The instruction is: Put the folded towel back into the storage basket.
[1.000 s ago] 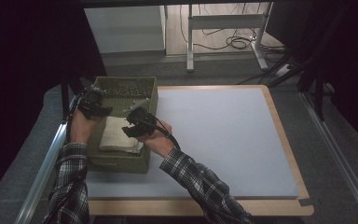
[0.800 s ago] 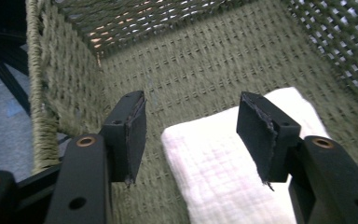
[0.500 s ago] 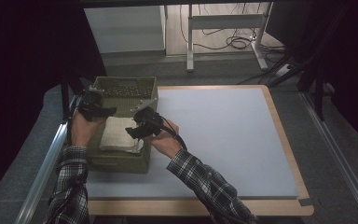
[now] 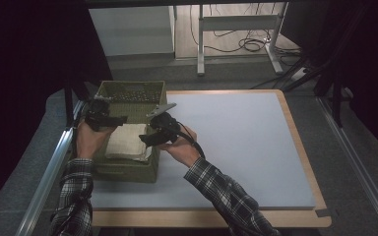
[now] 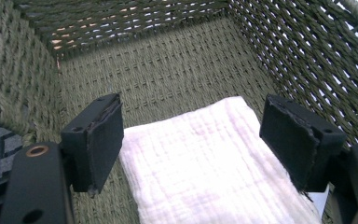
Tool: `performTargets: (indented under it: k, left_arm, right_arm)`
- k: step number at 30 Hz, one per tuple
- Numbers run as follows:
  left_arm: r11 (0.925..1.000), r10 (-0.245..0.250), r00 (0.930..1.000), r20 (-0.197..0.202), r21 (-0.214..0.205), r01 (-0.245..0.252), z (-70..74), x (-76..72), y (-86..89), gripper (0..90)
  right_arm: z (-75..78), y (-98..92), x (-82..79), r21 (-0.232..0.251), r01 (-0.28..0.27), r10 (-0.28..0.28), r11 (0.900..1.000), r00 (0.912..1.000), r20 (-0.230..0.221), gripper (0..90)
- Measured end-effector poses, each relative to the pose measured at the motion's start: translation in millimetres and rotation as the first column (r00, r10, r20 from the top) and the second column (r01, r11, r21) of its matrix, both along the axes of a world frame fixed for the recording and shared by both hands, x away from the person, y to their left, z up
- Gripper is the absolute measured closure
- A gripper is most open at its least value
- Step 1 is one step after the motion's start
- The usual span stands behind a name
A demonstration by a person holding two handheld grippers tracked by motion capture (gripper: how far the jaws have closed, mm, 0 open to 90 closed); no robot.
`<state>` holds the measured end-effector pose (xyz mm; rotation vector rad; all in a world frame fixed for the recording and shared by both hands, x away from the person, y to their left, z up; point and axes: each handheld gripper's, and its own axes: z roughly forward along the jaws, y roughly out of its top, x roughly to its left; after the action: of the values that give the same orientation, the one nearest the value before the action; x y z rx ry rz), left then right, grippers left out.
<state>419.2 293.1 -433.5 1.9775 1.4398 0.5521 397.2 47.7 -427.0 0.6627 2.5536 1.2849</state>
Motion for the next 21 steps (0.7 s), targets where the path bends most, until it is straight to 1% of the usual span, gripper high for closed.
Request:
performTargets:
  k: [3,7,12,17,18,19,21]
  left_arm:
    - [1.0000,-0.002,1.0000,0.004,-0.003,0.002,-0.2,-1.1,-1.0,19.6]
    - [0.9997,-0.009,0.9999,0.009,-0.021,0.010,0.7,-3.4,-3.0,16.2]
    - [0.9997,-0.015,0.9998,0.015,-0.022,0.015,1.6,-7.3,-7.1,11.4]
    - [0.9983,-0.016,0.9996,0.024,-0.056,0.017,2.7,-11.7,-9.6,8.7]
    - [0.9983,-0.016,0.9996,0.024,-0.056,0.017,2.7,-11.7,-9.6,8.7]
    - [0.9970,-0.019,0.9995,0.026,-0.074,0.021,2.8,-13.5,-10.6,8.5]
    - [0.9956,-0.023,0.9993,0.028,-0.090,0.026,3.2,-15.3,-12.2,7.7]
  right_arm:
    - [0.6,-4.6,0.5,0.006,0.003,-0.003,1.0000,1.0000,-0.002,30.5]
    - [2.2,-9.5,0.2,0.008,-0.001,0.001,1.0000,1.0000,-0.009,29.0]
    - [5.2,-17.0,-0.7,0.013,0.000,0.000,0.9999,1.0000,-0.001,27.9]
    - [7.0,-26.3,-0.5,0.019,0.003,-0.003,0.9998,1.0000,-0.005,25.6]
    - [7.1,-28.2,-0.5,0.018,0.004,-0.004,0.9998,1.0000,-0.007,25.2]
    - [6.9,-30.3,-0.3,0.019,0.004,-0.003,0.9998,1.0000,-0.007,24.7]
    - [6.3,-34.3,-0.3,0.020,-0.001,0.002,0.9998,0.9999,-0.013,23.5]
